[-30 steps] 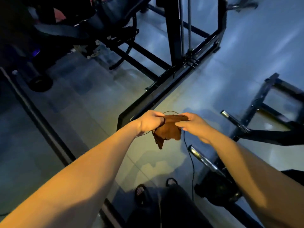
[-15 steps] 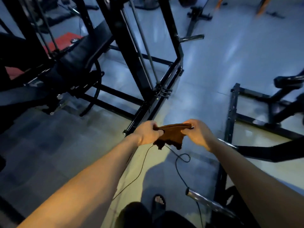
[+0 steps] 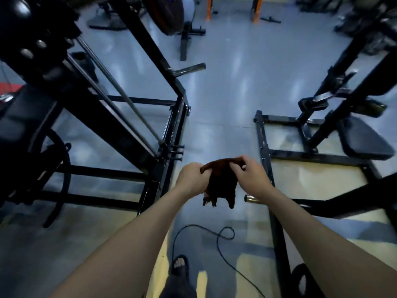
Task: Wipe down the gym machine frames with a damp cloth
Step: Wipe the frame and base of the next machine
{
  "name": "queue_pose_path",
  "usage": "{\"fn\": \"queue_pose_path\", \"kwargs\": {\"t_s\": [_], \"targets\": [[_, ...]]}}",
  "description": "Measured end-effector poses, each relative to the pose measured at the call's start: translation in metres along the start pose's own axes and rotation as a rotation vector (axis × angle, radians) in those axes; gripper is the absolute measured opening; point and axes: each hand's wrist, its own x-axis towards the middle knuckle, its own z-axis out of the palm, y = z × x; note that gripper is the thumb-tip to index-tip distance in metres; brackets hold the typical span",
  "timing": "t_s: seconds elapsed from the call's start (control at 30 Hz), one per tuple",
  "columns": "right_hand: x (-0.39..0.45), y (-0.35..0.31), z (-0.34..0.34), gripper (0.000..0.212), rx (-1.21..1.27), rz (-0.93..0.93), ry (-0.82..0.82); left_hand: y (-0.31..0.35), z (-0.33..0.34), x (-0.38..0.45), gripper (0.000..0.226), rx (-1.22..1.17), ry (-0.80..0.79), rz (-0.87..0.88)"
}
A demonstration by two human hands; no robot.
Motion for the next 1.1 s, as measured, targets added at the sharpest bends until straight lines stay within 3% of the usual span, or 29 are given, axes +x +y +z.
{"fn": "queue_pose_path", "kwargs": {"t_s": [0.1, 0.23, 0.33, 0.4, 0.5, 0.67, 0.8, 0.87, 0.97, 1.03, 1.1], "targets": [[0.048, -0.016, -0.002, 0.015, -0.033, 0.008, 0.055, 0.013, -0.018, 0.056, 0.041, -0.020, 0.009, -0.045], [0.096, -0.025, -0.007, 0.023, 0.048, 0.068, 0.183, 0.041, -0.028, 0.118, 0.026, -0.284, -0.062, -0.082], [0.124, -0.020, -0.017, 0.024, 0.264, 0.156, 0.262, 0.067, -0.026, 0.158, 0.018, -0.410, -0.139, -0.141], [0.145, -0.014, -0.027, 0.025, 0.503, 0.232, 0.226, 0.084, -0.022, 0.187, 0.020, -0.445, -0.197, -0.147], [0.179, 0.004, -0.046, 0.016, 0.513, 0.271, 0.166, 0.110, -0.012, 0.233, 0.023, -0.397, -0.268, -0.058], [0.258, 0.042, -0.088, 0.015, 0.393, 0.318, 0.345, 0.153, 0.012, 0.327, 0.035, -0.144, -0.350, 0.086], [0.330, 0.060, -0.120, 0.010, 0.344, 0.291, 0.402, 0.209, 0.055, 0.405, 0.039, -0.186, -0.319, -0.015], [0.358, 0.063, -0.136, 0.014, 0.425, 0.314, 0.357, 0.241, 0.074, 0.434, 0.042, -0.302, -0.402, -0.106], [0.397, 0.073, -0.164, 0.023, 0.543, 0.346, 0.278, 0.280, 0.091, 0.478, 0.056, -0.314, -0.527, -0.104], [0.419, 0.082, -0.185, 0.030, 0.698, 0.439, 0.344, 0.296, 0.099, 0.503, 0.048, -0.253, -0.548, -0.076], [0.442, 0.094, -0.203, 0.030, 0.828, 0.526, 0.431, 0.315, 0.106, 0.528, 0.025, -0.219, -0.587, -0.056]]}}
